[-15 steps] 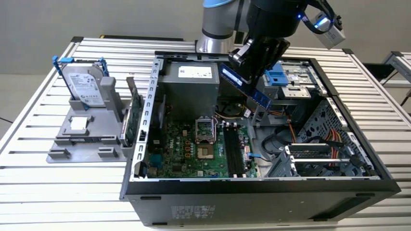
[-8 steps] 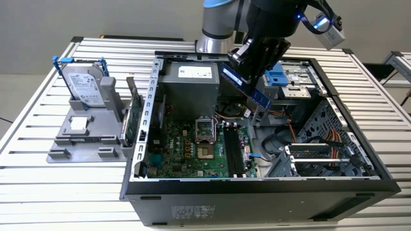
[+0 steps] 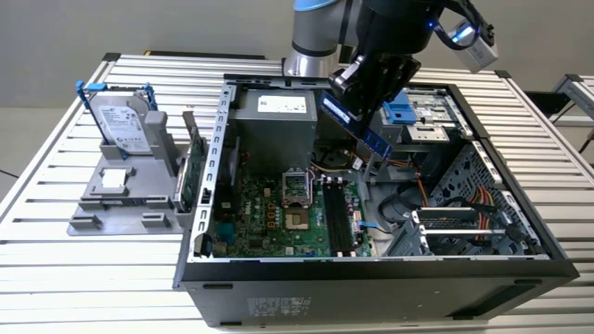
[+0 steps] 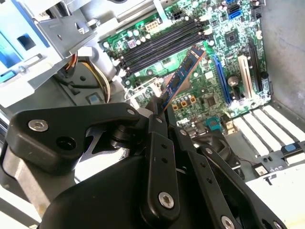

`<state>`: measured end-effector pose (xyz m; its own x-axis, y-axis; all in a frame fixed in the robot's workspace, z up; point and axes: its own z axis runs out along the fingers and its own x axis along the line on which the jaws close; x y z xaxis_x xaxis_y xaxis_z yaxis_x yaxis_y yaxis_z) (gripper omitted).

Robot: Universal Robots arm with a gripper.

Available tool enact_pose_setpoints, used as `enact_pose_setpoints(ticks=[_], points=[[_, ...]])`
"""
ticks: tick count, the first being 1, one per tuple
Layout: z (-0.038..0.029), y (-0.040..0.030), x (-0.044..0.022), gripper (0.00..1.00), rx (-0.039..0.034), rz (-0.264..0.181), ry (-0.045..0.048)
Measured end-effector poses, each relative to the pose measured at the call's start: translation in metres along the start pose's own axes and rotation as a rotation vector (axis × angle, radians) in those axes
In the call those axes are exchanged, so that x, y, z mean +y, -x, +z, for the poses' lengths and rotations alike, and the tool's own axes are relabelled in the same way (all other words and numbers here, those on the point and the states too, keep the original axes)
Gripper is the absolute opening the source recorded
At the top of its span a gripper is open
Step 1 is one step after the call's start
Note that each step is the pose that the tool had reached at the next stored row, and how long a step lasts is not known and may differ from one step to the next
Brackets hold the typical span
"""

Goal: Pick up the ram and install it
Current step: 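Insert the ram into the slot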

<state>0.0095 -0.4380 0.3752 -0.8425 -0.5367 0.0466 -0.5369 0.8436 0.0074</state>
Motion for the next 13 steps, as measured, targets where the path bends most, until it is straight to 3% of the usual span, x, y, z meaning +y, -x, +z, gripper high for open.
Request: enact_pose_setpoints(ticks=[9, 10, 13], points=[[0.0000, 0.0000, 0.0000, 0.00, -0.0002, 0.038, 0.0018], [0.0000, 0.0000, 0.0000, 0.00, -0.0005, 0.065, 0.0031], [0.0000, 0.0000, 0.0000, 0.00, -0.0006, 0.079, 0.0037]])
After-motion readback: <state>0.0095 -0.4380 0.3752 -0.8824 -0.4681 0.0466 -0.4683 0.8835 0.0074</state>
